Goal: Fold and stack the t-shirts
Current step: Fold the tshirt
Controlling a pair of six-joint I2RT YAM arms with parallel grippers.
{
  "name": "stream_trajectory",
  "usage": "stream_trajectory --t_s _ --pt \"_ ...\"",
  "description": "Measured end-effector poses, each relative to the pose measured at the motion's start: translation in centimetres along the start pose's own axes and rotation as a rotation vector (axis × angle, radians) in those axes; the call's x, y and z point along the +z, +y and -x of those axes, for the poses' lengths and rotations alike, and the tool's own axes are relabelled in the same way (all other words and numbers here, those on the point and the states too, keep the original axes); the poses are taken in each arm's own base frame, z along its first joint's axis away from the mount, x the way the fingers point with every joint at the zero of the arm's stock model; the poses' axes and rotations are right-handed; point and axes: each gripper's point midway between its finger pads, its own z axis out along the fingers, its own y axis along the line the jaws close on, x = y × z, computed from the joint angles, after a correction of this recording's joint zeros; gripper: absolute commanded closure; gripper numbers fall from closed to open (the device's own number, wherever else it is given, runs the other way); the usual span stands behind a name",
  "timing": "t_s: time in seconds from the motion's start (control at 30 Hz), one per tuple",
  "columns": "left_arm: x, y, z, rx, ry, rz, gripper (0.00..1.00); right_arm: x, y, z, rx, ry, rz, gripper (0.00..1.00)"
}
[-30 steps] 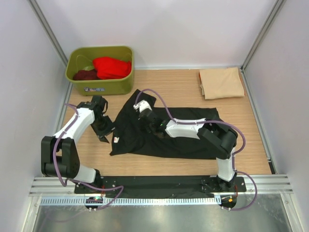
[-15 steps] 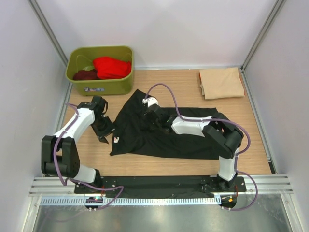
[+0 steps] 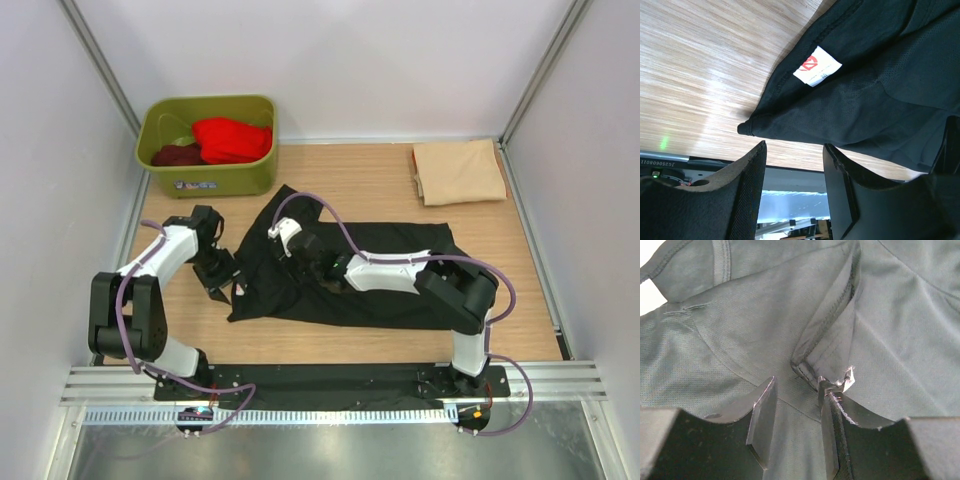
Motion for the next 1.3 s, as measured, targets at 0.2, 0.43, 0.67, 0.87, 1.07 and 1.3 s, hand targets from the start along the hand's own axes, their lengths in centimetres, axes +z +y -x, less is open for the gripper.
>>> stream_trajectory --t_s 0.2,0.43,0.67,0.87,1.07,1.3 --pt "0.0 0.5 0.1 0.002 -0.008 0.020 0.49 0.1 0.5 0.5 -0.046 -0.011 0.013 0.55" --pt "0.2 0.7 0.2 -0.001 -0.004 0.033 0.49 0.6 1.2 -0.1 -0.095 0.003 0.027 0.52" --pt "0.3 0.7 0.2 -0.002 -0.002 0.035 0.49 1.1 0.9 -0.8 -0.131 0.018 -0.017 0.57" --pt "0.5 1.0 0.3 -0.005 0.004 0.050 0.50 1.3 -0.7 -0.4 -0.126 0.013 -0.090 0.78" --pt "0.4 0.9 0.4 -0.001 0.004 0.052 0.50 1.3 -2.1 0.2 -0.112 0.000 -0.151 0.99" --pt "0.3 1.1 0.6 0.000 -0.006 0.066 0.50 1.4 -3.3 0.3 -0.083 0.001 -0.180 0.99"
